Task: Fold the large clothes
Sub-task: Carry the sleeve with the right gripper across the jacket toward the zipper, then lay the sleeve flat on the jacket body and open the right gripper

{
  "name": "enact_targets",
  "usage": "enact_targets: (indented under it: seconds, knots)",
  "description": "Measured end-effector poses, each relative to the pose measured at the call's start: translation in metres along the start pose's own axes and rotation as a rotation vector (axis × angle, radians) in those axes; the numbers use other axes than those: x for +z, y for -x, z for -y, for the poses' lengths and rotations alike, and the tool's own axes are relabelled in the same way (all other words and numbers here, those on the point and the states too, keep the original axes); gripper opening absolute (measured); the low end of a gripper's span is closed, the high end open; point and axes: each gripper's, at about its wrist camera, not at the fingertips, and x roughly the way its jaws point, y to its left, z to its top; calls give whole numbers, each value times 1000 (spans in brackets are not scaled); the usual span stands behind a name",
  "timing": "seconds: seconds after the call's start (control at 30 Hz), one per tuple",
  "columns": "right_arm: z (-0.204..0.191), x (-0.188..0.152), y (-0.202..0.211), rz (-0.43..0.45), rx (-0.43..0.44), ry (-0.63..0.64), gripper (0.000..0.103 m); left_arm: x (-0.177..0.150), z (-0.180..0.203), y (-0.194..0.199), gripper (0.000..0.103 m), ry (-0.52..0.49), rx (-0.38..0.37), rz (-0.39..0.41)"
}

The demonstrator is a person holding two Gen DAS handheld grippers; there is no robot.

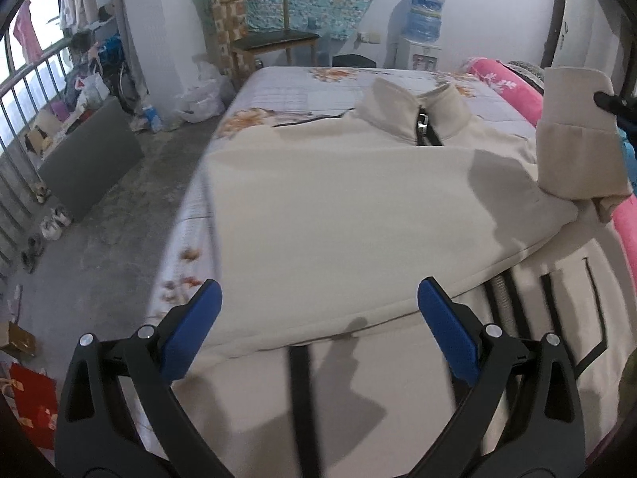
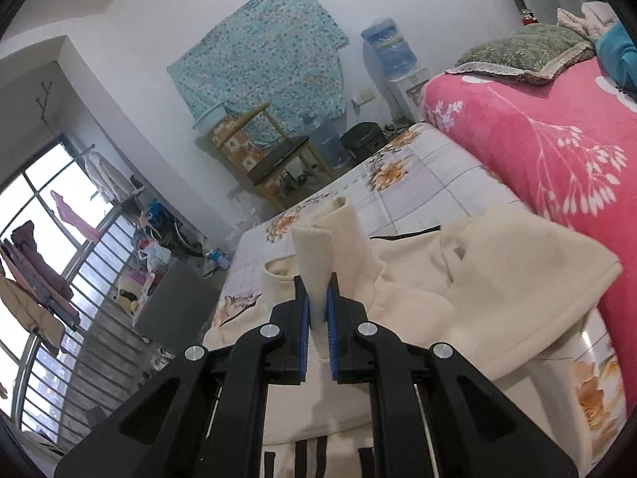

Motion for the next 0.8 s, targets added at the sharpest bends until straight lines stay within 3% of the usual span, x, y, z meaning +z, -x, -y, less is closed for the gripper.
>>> enact_targets:
  seconds: [0.3, 0.43, 0.63, 0.8]
  knots:
    - [-18, 7, -17, 3, 13, 33, 8, -8, -25, -26, 45, 53, -44, -80]
    - [-36, 11, -25, -4, 30, 85, 8, -12, -28, -31, 33, 72, -56, -95]
    - [-76, -2, -42, -53, 89, 202, 8, -13, -37, -35, 25, 124, -71, -109]
    - [-113, -37, -70, -173, 142, 364, 8, -16, -44, -35, 23, 157, -104, -102]
